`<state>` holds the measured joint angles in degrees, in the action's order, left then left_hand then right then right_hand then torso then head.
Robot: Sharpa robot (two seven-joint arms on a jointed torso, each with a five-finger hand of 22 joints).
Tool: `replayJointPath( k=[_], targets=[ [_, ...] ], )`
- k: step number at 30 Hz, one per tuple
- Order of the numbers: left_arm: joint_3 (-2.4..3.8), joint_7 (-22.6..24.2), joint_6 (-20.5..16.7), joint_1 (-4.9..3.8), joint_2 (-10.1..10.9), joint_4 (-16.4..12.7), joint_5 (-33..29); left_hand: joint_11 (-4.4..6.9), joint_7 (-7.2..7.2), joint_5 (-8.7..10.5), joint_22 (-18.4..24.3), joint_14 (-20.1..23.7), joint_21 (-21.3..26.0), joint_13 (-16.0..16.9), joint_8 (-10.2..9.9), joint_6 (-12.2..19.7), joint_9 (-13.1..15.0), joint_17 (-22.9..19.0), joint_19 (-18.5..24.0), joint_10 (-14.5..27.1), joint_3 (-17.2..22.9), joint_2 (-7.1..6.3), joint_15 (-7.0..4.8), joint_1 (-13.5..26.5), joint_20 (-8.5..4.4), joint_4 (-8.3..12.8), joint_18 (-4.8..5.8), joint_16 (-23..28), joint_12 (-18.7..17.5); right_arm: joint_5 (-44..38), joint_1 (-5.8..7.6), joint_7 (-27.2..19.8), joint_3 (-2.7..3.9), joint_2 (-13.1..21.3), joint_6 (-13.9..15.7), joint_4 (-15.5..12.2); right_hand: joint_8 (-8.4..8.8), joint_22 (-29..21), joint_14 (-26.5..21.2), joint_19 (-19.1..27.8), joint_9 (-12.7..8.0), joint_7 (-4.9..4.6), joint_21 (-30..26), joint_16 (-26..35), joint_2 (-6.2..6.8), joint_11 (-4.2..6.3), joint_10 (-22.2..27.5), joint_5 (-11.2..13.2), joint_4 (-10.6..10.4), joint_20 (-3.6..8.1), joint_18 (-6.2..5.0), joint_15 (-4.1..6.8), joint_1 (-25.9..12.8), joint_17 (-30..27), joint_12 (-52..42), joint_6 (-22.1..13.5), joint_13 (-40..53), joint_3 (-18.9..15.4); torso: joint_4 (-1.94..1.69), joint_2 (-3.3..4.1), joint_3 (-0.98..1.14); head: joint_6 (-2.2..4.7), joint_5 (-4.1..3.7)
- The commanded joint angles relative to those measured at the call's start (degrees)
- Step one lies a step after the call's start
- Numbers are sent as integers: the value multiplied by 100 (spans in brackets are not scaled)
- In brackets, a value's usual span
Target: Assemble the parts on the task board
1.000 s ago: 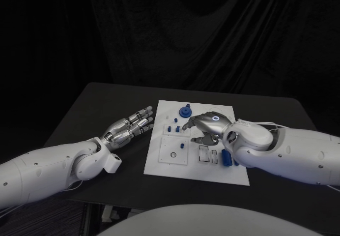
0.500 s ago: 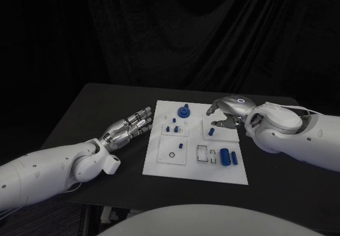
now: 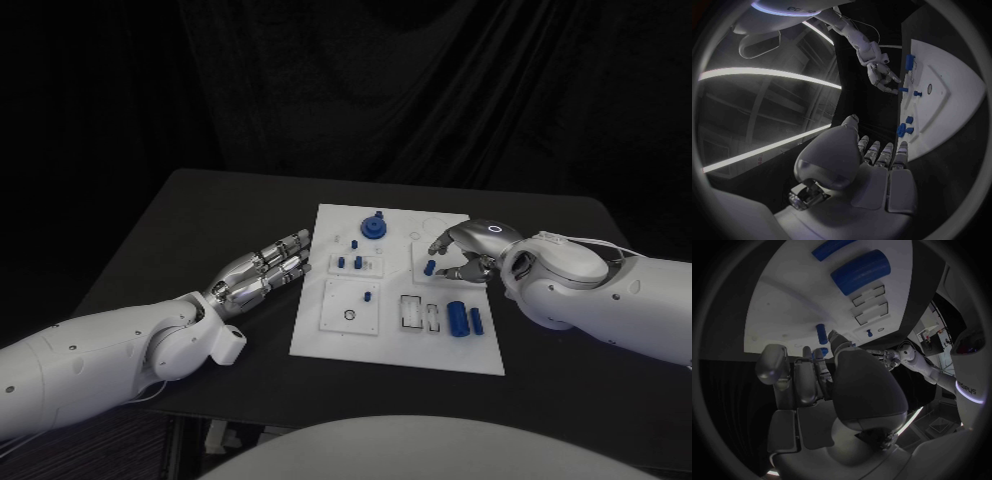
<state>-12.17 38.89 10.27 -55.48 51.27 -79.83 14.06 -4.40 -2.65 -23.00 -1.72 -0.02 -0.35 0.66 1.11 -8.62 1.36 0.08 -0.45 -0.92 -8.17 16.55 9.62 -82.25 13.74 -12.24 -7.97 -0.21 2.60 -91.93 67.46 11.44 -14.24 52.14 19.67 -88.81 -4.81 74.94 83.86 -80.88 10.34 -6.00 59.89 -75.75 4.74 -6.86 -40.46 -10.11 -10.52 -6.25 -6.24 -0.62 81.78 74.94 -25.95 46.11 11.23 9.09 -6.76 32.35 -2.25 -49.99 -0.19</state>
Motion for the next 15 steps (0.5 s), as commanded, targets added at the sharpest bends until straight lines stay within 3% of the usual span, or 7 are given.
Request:
replayJointPath(
  k=[1, 3, 7, 15],
  targets=[
    [7, 816, 20, 13, 8, -19, -39, -36, 22, -32, -5, 2, -8, 7, 33, -35, 9, -8, 1, -7, 41, 6, -40, -60, -6, 2, -59, 21, 18, 117, -41, -99, 6, -40, 98, 66, 30, 816, 52, 6, -21, -3, 42, -41, 0, 9, -79, 28, -39, -55, 98, -43, -17, 164, 10, -34, -17, -3, 1, 0, 11, -1, 2],
    [7, 813, 20, 18, 12, -20, -39, -36, 26, -48, -5, 2, -8, 7, 34, -41, 9, -8, 0, -7, 53, 6, -39, -62, -5, 11, -61, 21, 17, 122, -58, -114, 5, -79, 99, 111, 40, 818, 53, 5, -40, -4, 61, -46, -5, 20, -169, 28, -28, -64, 100, -51, 13, 163, 2, -44, -37, -6, 19, 1, 4, -1, 16],
    [7, 805, 22, 22, 14, -23, -39, -37, 28, -55, -2, 2, -7, 6, 35, -42, 9, -8, 1, -6, 60, 7, -39, -63, -4, 15, -61, 21, 14, 126, -81, -137, 5, -157, 98, 195, 46, 817, 52, 8, -58, -7, 70, -46, -14, 26, -247, 5, -7, -72, 99, -58, 55, 156, 6, -48, -60, -1, -4, -2, 7, -1, -8],
    [7, 770, 43, 28, 12, -25, -39, -37, 30, -65, 2, 2, -7, 6, 34, -39, 9, -8, 2, -6, 70, 7, -39, -64, -3, 22, -62, 21, 15, 129, -140, -187, 6, -329, 96, 367, -6, 804, 30, 42, -89, -8, 53, -18, -71, 50, -545, -283, 68, -88, 89, -73, 214, 108, 46, 70, -155, 77, -10, -1, 7, -1, -5]
  ],
)
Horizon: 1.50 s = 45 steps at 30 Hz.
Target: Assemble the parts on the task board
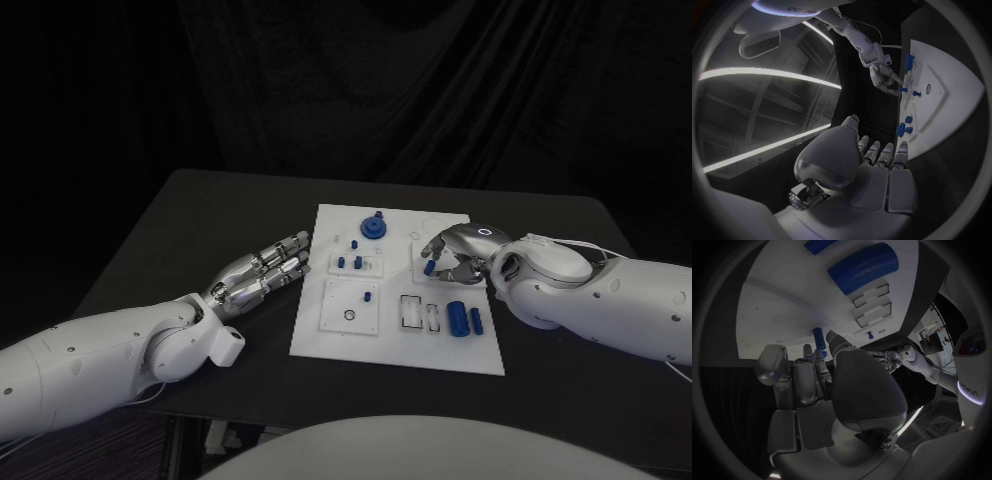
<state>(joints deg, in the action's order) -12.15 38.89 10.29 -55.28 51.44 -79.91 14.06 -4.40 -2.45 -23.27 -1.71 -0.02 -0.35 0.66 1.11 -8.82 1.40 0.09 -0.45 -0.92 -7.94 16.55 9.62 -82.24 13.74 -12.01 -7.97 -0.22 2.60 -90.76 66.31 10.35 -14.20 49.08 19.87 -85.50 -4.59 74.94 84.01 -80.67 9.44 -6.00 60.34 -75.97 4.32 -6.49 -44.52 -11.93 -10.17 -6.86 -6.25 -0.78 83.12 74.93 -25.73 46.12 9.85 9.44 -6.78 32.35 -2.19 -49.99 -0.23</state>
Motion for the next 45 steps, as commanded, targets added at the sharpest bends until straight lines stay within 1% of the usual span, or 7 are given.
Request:
replayJointPath(
  k=[1, 7, 15, 32, 38, 42, 45],
  targets=[
    [5, 767, 41, 8, -5, -17, -39, -38, 11, -42, 1, 2, -7, 7, 33, -18, 4, -9, 2, -5, 50, 6, -39, -65, -2, 2, -61, 22, 14, 12, -28, -79, 3, -30, 74, 44, -45, 807, 11, 21, 5, -18, 20, 7, -28, 15, -189, -130, 31, -31, 92, -55, 87, 103, 35, 106, -30, 55, -3, -1, -1, -1, 7],
    [5, 743, 46, 11, 1, -15, -39, -38, 11, -42, 1, 2, -7, 7, 33, -18, 4, -9, 2, -5, 51, 6, -39, -65, -2, 2, -61, 22, 14, 12, -48, -86, 3, -68, 81, 87, -233, 819, 26, 17, 108, -60, 113, -31, -9, 60, -684, -559, 55, -26, 98, -46, 240, 115, 88, 499, -105, 310, -1, 0, -5, -1, 19],
    [5, 713, 58, 17, -3, -13, -39, -38, 15, -54, 6, 2, -5, 5, 32, -14, 3, -9, 3, -3, 66, 8, -36, -67, 0, 12, -61, 22, 10, 12, -57, -76, 4, -88, 97, 113, -329, 830, 38, 7, 221, -81, 194, -46, 41, 154, -1032, -740, 124, 34, 103, 26, 359, 117, 97, 688, -112, 531, -13, -1, -2, -1, 2],
    [5, 635, 66, 29, -20, 6, -39, -38, 19, -56, 10, 2, -5, 4, 32, -13, 3, -9, 3, 0, 77, 9, -33, -68, 2, 19, -61, 22, 6, 12, -41, -66, 11, 27, 368, -30, -605, 849, 74, -21, 539, -106, 334, -70, 50, 275, -1418, -582, 181, 133, 122, 129, 344, 128, 133, 1165, -80, 669, 2, -5, -1, -1, 42],
    [5, 596, 56, 31, -14, 6, -39, -37, 21, -53, 7, 2, -5, 3, 30, -8, 2, -9, 3, 2, 81, 7, -30, -67, 3, 22, -60, 22, 2, 12, 145, -13, 12, 195, 366, -268, -633, 829, 43, 7, 599, -104, 266, 13, 46, 274, -1446, -468, 159, 139, 110, 130, 311, 46, 171, 1207, -85, 659, 3, -13, 2, -1, 80],
    [5, 590, 74, 31, -10, 12, -39, -32, 20, -47, 11, 2, -4, 3, 30, -5, 2, -9, 4, 3, 78, -13, -24, -55, 9, 30, -59, 22, 2, 13, 369, 67, 11, 340, 317, -541, -652, 823, 35, 17, 634, -96, 246, 38, 44, 270, -1447, -417, 153, 138, 107, 128, 305, 22, 204, 1237, -94, 658, -2, -16, 1, -1, 77],
    [5, 599, 105, 31, -15, 15, -39, -27, -32, 35, 10, 2, -6, 5, 31, -2, 2, -9, 0, 4, -175, -90, -11, 221, 21, -159, -57, 22, 8, 13, 499, 132, 11, 453, 249, -783, -655, 810, 21, 36, 646, -96, 197, 74, 50, 266, -1446, -394, 146, 138, 98, 126, 295, -14, 220, 1239, -100, 652, -13, -19, -1, -1, 74]
  ],
)
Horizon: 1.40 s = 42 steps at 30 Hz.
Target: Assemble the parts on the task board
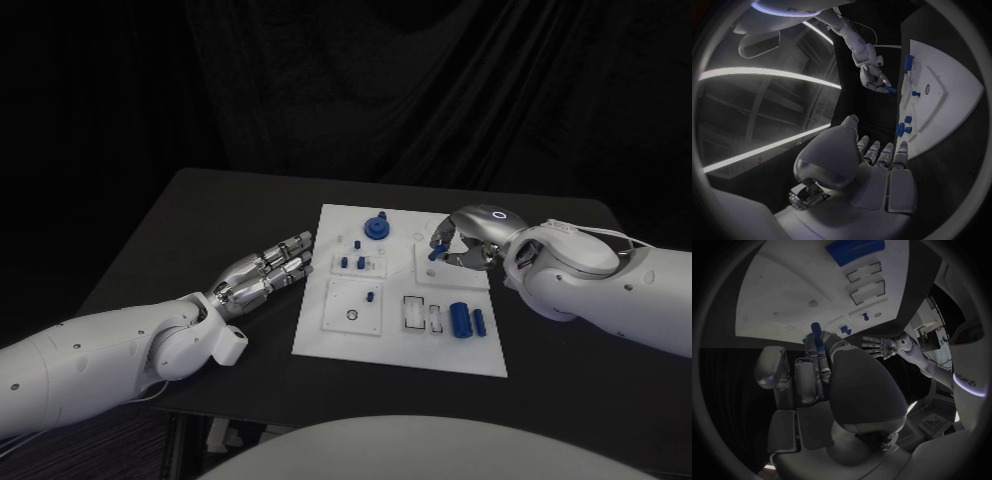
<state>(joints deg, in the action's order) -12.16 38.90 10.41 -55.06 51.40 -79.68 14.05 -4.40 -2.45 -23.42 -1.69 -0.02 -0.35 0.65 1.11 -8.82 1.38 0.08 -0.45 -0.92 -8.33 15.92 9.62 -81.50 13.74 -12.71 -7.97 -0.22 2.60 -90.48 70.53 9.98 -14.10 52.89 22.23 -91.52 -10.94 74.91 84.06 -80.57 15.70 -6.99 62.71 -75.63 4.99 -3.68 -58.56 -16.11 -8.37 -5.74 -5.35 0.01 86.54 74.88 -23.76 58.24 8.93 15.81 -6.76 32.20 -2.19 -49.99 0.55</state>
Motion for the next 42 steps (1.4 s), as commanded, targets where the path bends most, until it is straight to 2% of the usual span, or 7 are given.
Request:
replayJointPath(
  k=[1, 9, 14, 19, 25, 30, 42],
  targets=[
    [5, 601, 100, 8, -14, -8, -38, -28, -38, 88, 7, 2, -7, 5, 31, -2, 3, -8, -1, 4, -188, -14, -13, 193, 20, -139, -59, 22, 9, -15, 115, 190, 0, 111, -11, -280, -21, 809, 9, 33, 28, 4, -57, 58, -16, -16, -45, 45, -41, 24, 6, 45, -56, -26, 32, 28, -11, 11, -19, -4, -2, -1, -1],
    [5, 615, 131, 9, -27, 9, -38, -29, -42, 139, 12, 2, -6, 5, 30, 4, 2, -8, -1, 5, -237, 9, -16, 233, 18, -198, -60, 22, 8, -31, 194, 201, -5, 106, -327, -841, -37, 811, 14, 31, 57, 6, -46, 49, -16, -10, -69, 69, -30, 24, 8, 49, -38, -14, 52, 55, -17, 17, -9, 8, -9, -1, 28],
    [5, 642, 179, 9, -44, 28, -38, -26, -76, 645, 16, 2, -8, 3, 28, 13, 0, -8, -3, 10, -470, 5, -20, 388, 15, -395, -63, 22, 9, -410, 10, 162, -6, -151, -599, -1096, -44, 818, 23, 21, 72, -4, -20, 33, -13, -13, -81, 77, -22, 24, 12, 49, -29, 1, 64, 69, -21, 19, -13, 11, -9, -1, 49],
    [5, 653, 198, 10, -52, 39, -38, -19, -88, 693, 28, 2, -5, 2, 28, 18, 0, -8, 1, 12, -504, 39, -31, 430, 7, -408, -65, 22, 7, -777, -150, 78, -5, -544, -629, -999, -72, 852, 80, -35, 131, 7, 115, -60, -1, 6, -198, 113, -6, 34, 35, 65, -14, 90, 95, 143, -28, 19, -6, 10, -7, -1, 37],
    [5, 642, 200, 10, -76, 57, -38, -12, -97, 421, 36, 2, -4, 3, 27, 19, -1, -8, 3, 13, -465, 64, -49, 332, -17, -348, -60, 22, 10, -1053, -287, -26, -4, -1002, -662, -716, -71, 852, 85, -41, 148, 10, 119, -54, -1, 14, -228, 114, 12, 40, 35, 72, 12, 80, 117, 156, -34, 31, 7, 13, -1, -1, 80],
    [5, 629, 210, 11, -102, 83, -38, -11, -88, -55, 44, 2, -4, 3, 28, 27, 1, -8, 1, 15, -260, 32, -50, -58, -24, 66, -52, 22, 9, -1153, -381, -92, -3, -1272, -669, -523, -67, 856, 92, -49, 158, 9, 135, -62, 4, 17, -247, 114, 31, 44, 37, 75, 35, 88, 133, 158, -38, 40, -9, 14, 1, -1, 64],
    [5, 608, 243, 20, -164, 131, -38, -18, -71, -109, 53, 2, -2, 3, 27, 37, 0, -8, 1, 17, -60, 38, -49, -196, -26, 401, -47, 22, 3, -1376, -557, -157, -2, -1571, -685, -228, -41, 861, 96, -58, 178, -2, 156, -61, 23, 18, -285, 88, 85, 51, 41, 78, 96, 86, 179, 145, -48, 63, -46, 22, 1, -1, 36]
  ],
)
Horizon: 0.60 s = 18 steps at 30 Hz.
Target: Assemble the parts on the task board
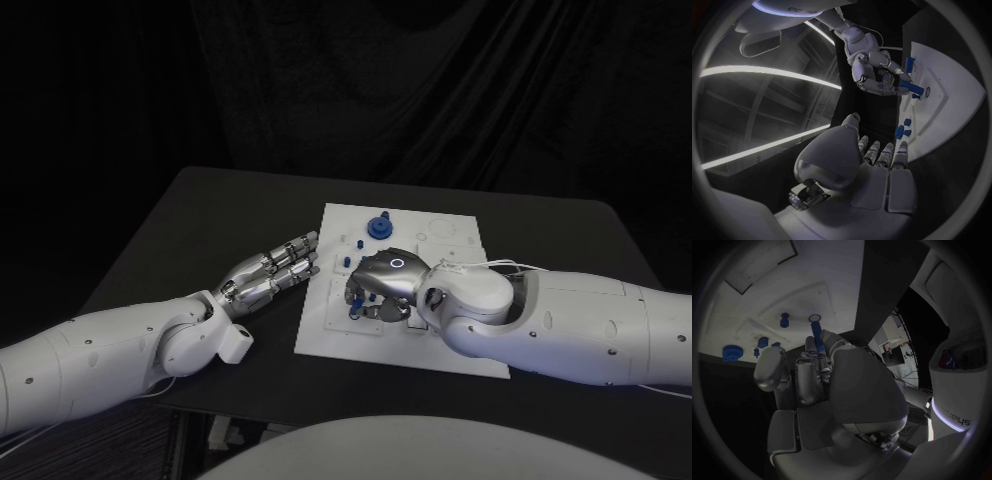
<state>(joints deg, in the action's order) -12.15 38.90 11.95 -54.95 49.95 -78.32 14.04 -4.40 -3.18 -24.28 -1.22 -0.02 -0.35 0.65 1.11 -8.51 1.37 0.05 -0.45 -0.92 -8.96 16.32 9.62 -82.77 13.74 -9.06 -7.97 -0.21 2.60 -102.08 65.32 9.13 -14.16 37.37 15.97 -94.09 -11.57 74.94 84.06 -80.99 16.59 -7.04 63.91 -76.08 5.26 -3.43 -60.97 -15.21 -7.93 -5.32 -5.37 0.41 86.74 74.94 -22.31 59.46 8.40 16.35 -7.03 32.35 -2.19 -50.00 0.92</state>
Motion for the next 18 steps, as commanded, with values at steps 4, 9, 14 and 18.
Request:
replayJointPath(
  k=[4, 9, 14, 18],
  targets=[
    [5, 599, 92, 13, -24, 0, -37, -18, 3, -23, 6, 2, -2, 3, 27, 6, 1, -5, 1, 17, 3, -2, -49, -69, -27, 35, -47, 21, 3, -228, -77, -85, 4, -62, -49, 72, 26, 860, 96, -17, 92, 0, 39, -15, 2, -8, -48, -2, 52, 9, 44, 38, 86, 79, 42, 20, 3, 12, -15, 5, -7, 0, 11],
    [5, 588, 94, 17, -28, 3, -37, -18, 3, -23, 6, 2, -2, 3, 27, 6, 1, -5, 1, 17, 3, -2, -49, -69, -27, 35, -47, 21, 3, -235, -99, -92, 4, -111, -82, 140, 39, 860, 96, -17, 99, -7, 43, -15, 6, -10, -60, -14, 78, 10, 45, 37, 116, 80, 64, 16, -1, 26, -5, 4, -10, 0, 9],
    [5, 576, 100, 19, -40, 6, -37, -17, 8, -25, 6, 2, -2, 2, 26, 10, 1, -5, 1, 18, 20, 3, -49, -70, -26, 55, -47, 21, 0, -237, -109, -86, 4, -136, -137, 172, 41, 858, 92, -13, 101, -8, 32, -4, 7, -11, -62, -16, 82, 10, 43, 36, 120, 69, 66, 15, -1, 28, -10, -1, -1, 0, 9],
    [5, 563, 103, 21, -45, 10, -37, -16, 11, -21, 6, 2, -2, 2, 26, 11, 1, -5, 1, 18, 32, 7, -49, -69, -26, 67, -48, 21, 0, -238, -113, -77, 4, -136, -198, 166, 46, 854, 86, -7, 103, -10, 17, 11, 12, -12, -67, -20, 91, 10, 40, 35, 129, 54, 73, 13, -2, 31, -2, 0, 4, 0, 23]
  ],
)
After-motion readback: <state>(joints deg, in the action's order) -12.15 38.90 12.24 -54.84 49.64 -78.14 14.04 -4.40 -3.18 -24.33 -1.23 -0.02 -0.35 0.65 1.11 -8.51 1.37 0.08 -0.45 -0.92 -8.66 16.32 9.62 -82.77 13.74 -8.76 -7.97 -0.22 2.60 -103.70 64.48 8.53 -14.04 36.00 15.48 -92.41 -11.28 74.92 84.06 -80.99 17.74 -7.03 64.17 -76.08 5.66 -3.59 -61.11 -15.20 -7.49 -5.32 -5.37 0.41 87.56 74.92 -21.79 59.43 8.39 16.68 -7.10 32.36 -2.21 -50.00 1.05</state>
